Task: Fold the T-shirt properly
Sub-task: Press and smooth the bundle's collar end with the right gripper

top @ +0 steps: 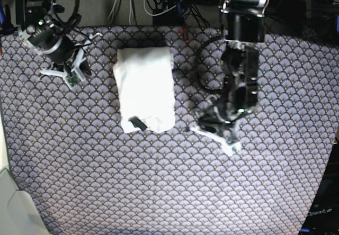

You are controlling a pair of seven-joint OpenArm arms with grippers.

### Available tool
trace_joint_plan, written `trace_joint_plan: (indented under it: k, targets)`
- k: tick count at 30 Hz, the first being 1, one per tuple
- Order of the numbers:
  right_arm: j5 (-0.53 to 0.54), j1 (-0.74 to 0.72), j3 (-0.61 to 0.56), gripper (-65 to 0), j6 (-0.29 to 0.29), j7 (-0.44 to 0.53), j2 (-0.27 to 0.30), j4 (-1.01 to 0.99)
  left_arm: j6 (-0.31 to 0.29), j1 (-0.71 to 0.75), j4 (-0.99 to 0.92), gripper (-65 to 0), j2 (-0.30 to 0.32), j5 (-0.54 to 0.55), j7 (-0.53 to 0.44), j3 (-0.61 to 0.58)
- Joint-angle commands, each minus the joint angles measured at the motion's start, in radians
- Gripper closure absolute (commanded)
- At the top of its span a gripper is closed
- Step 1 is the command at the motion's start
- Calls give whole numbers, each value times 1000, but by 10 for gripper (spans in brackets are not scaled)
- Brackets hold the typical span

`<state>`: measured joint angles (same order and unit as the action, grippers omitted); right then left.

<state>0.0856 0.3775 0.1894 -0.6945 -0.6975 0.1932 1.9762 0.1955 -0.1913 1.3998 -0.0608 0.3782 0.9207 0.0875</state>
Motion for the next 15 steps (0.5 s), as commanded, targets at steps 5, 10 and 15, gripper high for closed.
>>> trace_joint_plan:
  k: [5,10,15]
  targets:
    - [21,-44,-28,0,-4,-69,-62,47,-6,68,210,-3,55,6,116,153]
    - [21,-91,-95,0,-4,-124,-133,47,-8,187,319,-3,132,6,146,234]
    - [18,-133,-209,0,-4,-166,-156,48,-11,292,375,-3,178,6,148,312]
